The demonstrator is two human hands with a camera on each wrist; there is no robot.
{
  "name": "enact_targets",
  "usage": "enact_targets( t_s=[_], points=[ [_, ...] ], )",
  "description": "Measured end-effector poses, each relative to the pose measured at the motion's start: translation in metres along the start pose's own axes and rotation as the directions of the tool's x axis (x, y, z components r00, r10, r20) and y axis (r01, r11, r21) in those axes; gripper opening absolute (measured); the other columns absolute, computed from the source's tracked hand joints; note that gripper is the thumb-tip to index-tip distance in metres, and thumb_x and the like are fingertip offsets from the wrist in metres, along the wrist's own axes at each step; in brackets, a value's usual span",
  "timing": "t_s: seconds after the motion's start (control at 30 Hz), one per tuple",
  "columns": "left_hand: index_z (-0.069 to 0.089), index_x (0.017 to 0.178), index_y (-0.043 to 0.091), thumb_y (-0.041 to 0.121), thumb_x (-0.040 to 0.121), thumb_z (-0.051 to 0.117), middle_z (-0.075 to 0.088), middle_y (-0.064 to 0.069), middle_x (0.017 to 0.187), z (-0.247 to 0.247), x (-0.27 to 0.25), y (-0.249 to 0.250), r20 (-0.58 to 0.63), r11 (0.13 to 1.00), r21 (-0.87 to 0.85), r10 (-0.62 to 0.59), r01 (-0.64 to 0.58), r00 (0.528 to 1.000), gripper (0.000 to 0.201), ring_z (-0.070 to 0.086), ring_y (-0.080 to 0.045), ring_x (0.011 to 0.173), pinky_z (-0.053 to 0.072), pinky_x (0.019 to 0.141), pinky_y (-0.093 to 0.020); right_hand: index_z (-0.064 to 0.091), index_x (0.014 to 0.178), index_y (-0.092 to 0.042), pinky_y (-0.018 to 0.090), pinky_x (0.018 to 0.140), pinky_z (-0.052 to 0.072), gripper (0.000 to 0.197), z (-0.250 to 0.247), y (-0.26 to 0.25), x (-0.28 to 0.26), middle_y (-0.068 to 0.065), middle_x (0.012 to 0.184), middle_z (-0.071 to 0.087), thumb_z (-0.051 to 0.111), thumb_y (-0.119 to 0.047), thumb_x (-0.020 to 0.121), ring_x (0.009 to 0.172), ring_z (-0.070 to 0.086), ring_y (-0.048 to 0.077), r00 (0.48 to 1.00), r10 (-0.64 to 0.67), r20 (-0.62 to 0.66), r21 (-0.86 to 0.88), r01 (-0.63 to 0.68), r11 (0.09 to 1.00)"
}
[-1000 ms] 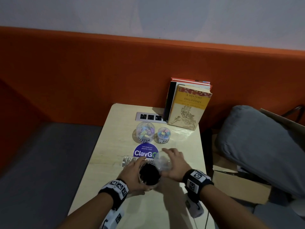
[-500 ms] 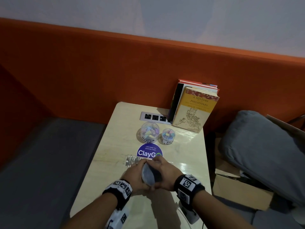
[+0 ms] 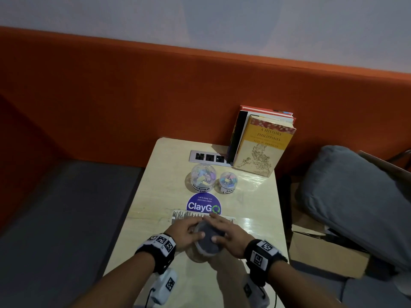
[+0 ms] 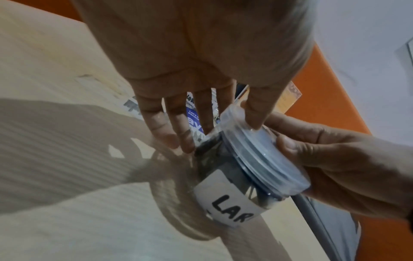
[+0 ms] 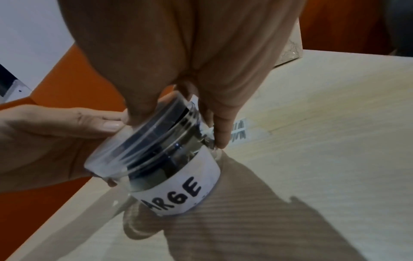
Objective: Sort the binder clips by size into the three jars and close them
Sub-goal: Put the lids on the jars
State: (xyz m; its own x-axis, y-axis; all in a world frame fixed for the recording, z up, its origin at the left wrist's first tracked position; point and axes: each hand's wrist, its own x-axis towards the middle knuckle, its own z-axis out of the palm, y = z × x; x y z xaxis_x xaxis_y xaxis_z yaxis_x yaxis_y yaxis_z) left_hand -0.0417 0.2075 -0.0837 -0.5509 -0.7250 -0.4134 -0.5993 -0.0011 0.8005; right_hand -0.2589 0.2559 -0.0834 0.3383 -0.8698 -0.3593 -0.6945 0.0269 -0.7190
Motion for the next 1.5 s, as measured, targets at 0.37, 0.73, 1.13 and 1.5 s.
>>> enact_targets(
  t_s=[0.37,0.73,1.13,1.5],
  points=[
    [0.069,0.122,0.030,0.038,0.093,0.060,0.070,0.006,0.118,0.007,0.014,0.005,-0.110,0.990,0.119,-0.062,0.075,0.992,0.031,0.061,-0.016,0.109,0.049,0.096,-0.030,0.047,0.136,-0.042,0.020,0.101,0.044,0.058,0.002,0.010,0.003,-0.012,0.133,0.058,0.070,-0.021,0.087,0.124,0.053,0.009,0.987,0.147,-0.064,0.314,-0.120,0.942],
    [0.074,0.110,0.027,0.044,0.091,0.061,0.074,0.002,0.107,0.013,0.019,0.014,-0.213,0.959,0.223,-0.126,0.174,0.969,0.029,0.065,-0.020,0.100,0.054,0.091,-0.032,0.047,0.135,-0.041,0.025,0.107,0.040,0.051,-0.001,0.000,0.002,-0.017,0.137,0.051,0.065,-0.025,0.091,0.130,0.047,0.008,0.988,0.149,-0.037,0.368,-0.126,0.921],
    [0.066,0.121,0.026,0.040,0.098,0.051,0.068,0.001,0.122,0.008,0.007,0.018,-0.188,0.949,0.279,-0.095,0.146,0.978,0.031,0.061,-0.020,0.110,0.048,0.095,-0.033,0.048,0.131,-0.053,0.047,0.104,0.047,0.056,0.001,-0.012,-0.008,-0.009,0.139,0.050,0.062,-0.029,0.083,0.127,0.051,0.019,0.968,0.248,-0.041,0.521,-0.191,0.832],
    [0.064,0.126,0.029,0.044,0.097,0.053,0.066,0.004,0.127,0.006,-0.004,0.019,-0.217,0.963,0.199,-0.135,0.179,0.967,0.034,0.060,-0.019,0.113,0.048,0.095,-0.029,0.050,0.113,-0.055,0.046,0.098,0.051,0.036,0.006,-0.023,-0.016,-0.011,0.126,0.060,0.059,-0.042,0.080,0.116,0.058,0.016,0.948,0.310,-0.065,0.482,-0.242,0.842]
  ],
)
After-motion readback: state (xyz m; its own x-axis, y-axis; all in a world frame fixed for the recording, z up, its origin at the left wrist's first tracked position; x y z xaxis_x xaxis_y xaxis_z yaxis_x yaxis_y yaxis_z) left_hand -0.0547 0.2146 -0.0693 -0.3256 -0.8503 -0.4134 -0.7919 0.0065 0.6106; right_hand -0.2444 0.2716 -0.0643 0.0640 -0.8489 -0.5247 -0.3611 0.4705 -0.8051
